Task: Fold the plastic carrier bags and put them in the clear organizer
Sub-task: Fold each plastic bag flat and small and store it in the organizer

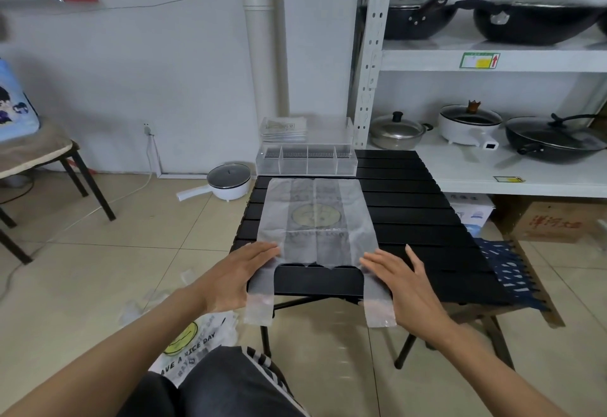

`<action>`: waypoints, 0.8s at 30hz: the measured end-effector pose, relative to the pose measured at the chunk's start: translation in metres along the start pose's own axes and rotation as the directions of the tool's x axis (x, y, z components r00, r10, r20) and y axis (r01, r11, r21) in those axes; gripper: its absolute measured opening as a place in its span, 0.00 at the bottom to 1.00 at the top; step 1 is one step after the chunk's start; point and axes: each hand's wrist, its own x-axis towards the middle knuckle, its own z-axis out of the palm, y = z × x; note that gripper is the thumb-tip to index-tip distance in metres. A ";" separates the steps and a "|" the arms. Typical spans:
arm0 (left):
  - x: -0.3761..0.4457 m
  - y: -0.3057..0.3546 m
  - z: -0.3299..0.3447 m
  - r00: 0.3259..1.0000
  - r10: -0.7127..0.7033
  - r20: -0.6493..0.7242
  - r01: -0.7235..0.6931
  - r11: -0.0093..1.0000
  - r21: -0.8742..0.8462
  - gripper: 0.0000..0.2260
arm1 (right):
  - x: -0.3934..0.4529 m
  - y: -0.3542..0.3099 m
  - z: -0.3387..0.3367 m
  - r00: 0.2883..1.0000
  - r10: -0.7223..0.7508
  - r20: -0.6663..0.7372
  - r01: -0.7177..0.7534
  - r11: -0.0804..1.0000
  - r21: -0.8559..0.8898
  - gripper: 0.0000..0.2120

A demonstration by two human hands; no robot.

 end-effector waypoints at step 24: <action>0.028 -0.006 -0.019 0.974 -0.195 -0.115 0.157 0.948 -0.275 0.16 | 0.021 -0.008 -0.016 0.993 0.119 -0.020 -0.101 0.905 0.413 0.39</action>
